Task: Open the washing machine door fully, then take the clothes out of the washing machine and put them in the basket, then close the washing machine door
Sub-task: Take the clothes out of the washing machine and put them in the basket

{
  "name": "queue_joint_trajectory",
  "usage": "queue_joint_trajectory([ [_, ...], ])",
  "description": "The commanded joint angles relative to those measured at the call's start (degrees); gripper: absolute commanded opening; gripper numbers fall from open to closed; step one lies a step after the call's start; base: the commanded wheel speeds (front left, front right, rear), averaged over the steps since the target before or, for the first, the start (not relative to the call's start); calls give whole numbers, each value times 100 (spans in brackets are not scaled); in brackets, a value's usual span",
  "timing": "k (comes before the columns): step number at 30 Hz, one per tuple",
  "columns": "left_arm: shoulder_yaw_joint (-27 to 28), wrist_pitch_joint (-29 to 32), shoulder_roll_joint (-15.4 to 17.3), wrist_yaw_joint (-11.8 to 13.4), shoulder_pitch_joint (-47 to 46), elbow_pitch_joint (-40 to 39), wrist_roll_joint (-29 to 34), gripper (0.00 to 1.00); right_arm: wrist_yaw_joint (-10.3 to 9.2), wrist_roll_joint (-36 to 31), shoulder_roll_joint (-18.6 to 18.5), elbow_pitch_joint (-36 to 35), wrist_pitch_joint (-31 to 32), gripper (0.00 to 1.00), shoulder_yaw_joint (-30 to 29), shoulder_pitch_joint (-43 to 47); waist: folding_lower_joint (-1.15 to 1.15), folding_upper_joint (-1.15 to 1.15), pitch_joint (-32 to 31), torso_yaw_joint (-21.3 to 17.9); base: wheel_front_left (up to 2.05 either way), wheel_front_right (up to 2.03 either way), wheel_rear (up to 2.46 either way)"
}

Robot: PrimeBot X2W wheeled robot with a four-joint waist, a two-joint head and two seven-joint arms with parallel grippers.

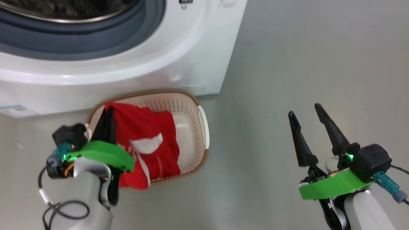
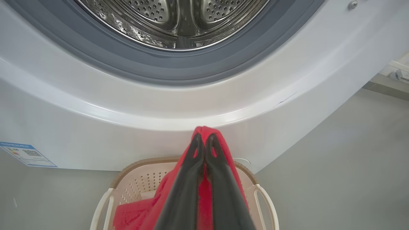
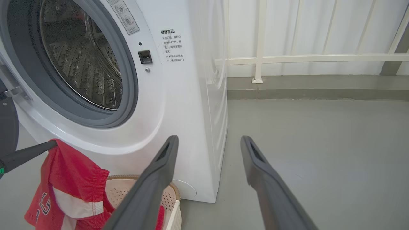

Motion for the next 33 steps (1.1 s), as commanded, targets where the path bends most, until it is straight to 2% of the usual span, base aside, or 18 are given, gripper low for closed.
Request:
queue_joint_trajectory([
  [1, 192, -69, 98, -59, -209, 62, -7, 0, 28, 14, -25, -163, -36, 100, 138, -136, 0, 0, 310, -82, 0, 0, 0],
  [10, 276, -13, 80, -148, -952, 1500, -129, 0, 28, 84, -25, -169, -36, 100, 193, -391, 0, 0, 849, -223, 0, 0, 0],
  [20, 232, 395, 151, -159, -1631, 2892, -224, 0, 28, 205, -25, -151, -36, 100, 329, -620, 0, 0, 1208, -440, 0, 0, 0],
  [33, 154, 912, 310, 104, -1749, 3400, -246, 0, 28, 330, -25, -159, -36, 100, 422, -741, 0, 0, 1482, -618, 0, 0, 0],
])
